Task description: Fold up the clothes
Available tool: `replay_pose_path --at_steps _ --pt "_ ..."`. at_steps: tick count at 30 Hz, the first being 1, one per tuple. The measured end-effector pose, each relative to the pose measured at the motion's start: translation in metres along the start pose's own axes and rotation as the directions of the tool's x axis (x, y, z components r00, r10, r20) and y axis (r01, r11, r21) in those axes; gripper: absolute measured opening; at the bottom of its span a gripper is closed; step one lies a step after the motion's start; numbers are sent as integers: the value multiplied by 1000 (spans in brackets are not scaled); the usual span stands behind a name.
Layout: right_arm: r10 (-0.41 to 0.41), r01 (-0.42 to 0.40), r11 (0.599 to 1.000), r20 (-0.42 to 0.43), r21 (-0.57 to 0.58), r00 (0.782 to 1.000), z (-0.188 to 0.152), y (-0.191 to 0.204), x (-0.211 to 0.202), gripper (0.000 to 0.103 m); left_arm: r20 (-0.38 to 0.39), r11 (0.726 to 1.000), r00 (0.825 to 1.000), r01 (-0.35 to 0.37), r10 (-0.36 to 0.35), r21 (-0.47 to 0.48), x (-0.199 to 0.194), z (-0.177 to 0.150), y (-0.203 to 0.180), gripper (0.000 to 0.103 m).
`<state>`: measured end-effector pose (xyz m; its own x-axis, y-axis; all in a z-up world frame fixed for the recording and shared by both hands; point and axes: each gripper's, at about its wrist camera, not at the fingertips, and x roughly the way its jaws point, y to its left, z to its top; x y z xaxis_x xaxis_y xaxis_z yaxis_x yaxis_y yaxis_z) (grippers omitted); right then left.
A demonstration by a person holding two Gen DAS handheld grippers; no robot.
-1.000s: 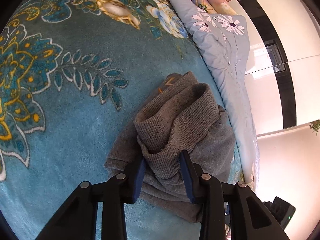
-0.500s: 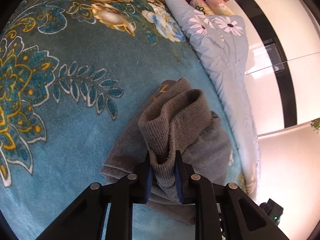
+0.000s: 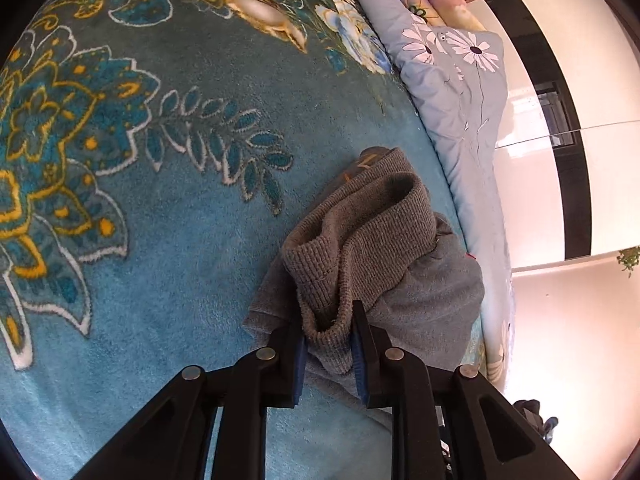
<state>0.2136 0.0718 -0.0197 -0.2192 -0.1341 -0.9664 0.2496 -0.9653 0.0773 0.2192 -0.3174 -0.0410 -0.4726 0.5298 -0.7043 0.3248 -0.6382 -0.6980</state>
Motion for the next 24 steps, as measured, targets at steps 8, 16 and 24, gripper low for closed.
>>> replay_pose_path --at_steps 8,16,24 --pt "8 -9 1000 12 29 1000 27 -31 -23 57 133 989 982 -143 136 42 -55 7 -11 31" --pt "144 -146 989 119 7 982 86 -13 -46 57 63 899 983 -181 170 399 -4 1 -96 39" --pt "155 -110 972 216 -207 964 106 41 -35 57 82 912 983 -185 166 366 17 -2 -67 42"
